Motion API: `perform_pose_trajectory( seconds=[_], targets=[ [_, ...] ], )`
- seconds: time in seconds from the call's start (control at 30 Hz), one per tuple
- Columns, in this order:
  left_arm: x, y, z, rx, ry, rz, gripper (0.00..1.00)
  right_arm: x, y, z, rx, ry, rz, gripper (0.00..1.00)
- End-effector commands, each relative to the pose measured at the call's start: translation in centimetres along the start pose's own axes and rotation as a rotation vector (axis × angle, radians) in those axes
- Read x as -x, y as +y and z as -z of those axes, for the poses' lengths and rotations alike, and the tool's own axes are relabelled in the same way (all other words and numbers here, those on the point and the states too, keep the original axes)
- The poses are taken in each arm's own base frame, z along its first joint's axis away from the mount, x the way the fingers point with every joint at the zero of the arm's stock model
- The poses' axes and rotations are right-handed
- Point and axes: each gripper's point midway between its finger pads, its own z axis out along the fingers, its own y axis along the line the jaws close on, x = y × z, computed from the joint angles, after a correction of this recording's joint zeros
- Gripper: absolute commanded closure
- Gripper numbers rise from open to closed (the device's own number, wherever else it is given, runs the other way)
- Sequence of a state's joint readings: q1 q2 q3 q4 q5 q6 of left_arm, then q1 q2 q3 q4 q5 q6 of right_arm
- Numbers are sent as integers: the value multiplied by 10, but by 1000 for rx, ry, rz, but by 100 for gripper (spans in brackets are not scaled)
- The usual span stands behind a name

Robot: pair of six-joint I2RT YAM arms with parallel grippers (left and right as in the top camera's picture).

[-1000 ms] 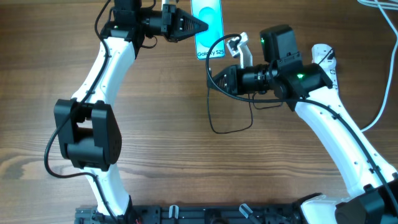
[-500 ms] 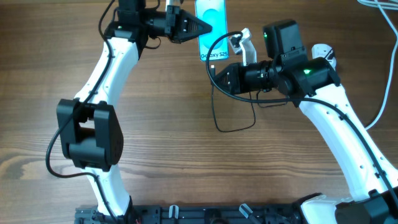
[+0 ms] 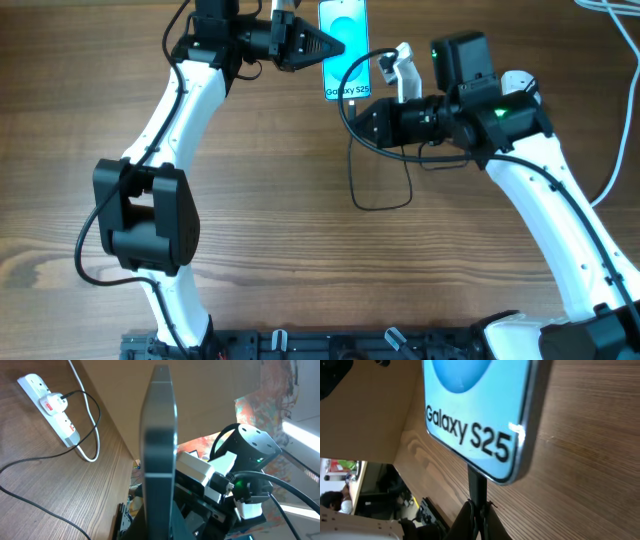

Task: Plug charger to phone and switch on socket
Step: 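Push the USB-C plug up into the phone's bottom port with the right gripper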

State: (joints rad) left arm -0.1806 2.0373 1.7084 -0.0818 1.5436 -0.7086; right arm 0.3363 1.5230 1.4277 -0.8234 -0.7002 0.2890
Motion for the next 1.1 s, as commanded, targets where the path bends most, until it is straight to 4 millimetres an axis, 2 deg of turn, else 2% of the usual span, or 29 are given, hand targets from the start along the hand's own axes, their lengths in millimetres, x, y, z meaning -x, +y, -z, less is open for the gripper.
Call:
perform_pose_trajectory(
  seconds=[0.0, 0.37, 1.07],
  targets=[
    [-2, -25, 1, -24, 21, -80, 96, 8, 6, 5, 11, -22, 37, 96],
    [-2, -25, 1, -24, 21, -102, 96, 2, 14, 6, 58, 5, 33, 96],
    [-3, -24, 1, -25, 22, -82, 96, 4, 15, 6, 61, -5, 31, 96]
  ],
)
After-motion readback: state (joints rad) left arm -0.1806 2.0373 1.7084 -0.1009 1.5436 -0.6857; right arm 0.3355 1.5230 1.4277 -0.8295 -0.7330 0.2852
